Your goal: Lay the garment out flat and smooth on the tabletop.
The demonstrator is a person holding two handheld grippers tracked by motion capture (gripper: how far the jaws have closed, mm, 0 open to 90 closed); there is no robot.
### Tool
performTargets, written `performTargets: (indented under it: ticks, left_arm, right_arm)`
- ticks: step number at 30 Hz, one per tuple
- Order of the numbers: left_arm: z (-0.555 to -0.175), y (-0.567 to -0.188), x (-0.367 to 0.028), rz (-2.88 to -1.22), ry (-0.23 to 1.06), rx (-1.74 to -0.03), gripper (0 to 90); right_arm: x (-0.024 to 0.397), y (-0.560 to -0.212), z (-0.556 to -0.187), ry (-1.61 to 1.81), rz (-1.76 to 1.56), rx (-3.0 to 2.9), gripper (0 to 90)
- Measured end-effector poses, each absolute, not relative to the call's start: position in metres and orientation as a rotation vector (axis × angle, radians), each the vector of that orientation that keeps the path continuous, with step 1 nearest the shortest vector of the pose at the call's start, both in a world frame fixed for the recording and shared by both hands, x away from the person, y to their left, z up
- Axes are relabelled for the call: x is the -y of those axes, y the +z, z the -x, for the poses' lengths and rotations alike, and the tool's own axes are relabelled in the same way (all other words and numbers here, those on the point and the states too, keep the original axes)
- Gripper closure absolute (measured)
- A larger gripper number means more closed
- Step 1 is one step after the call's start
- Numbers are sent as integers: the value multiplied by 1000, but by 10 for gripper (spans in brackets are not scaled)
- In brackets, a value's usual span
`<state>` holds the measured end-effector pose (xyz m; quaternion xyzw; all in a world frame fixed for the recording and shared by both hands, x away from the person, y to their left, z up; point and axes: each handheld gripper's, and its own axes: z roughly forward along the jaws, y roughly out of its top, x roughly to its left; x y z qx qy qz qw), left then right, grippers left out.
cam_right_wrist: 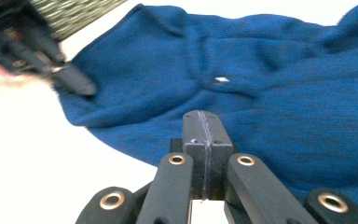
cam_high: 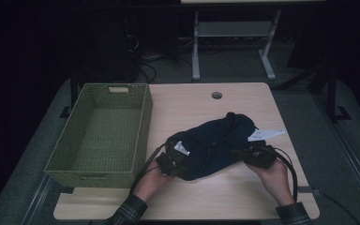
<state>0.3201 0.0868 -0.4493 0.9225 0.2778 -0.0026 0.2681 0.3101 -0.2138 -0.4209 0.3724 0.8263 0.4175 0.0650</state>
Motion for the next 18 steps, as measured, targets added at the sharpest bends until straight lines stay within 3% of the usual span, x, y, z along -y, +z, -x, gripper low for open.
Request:
performTargets:
  ticks: [7, 18]
  left_arm:
    - [-321, -449, -87, -2507, 5, -725, 900]
    - [-322, -447, -84, -2502, -30, -727, 899]
  right_arm:
    - [175, -435, -297, 1273, -1048, -2572, 900]
    - [148, -454, -300, 1199, -1012, -2624, 900]
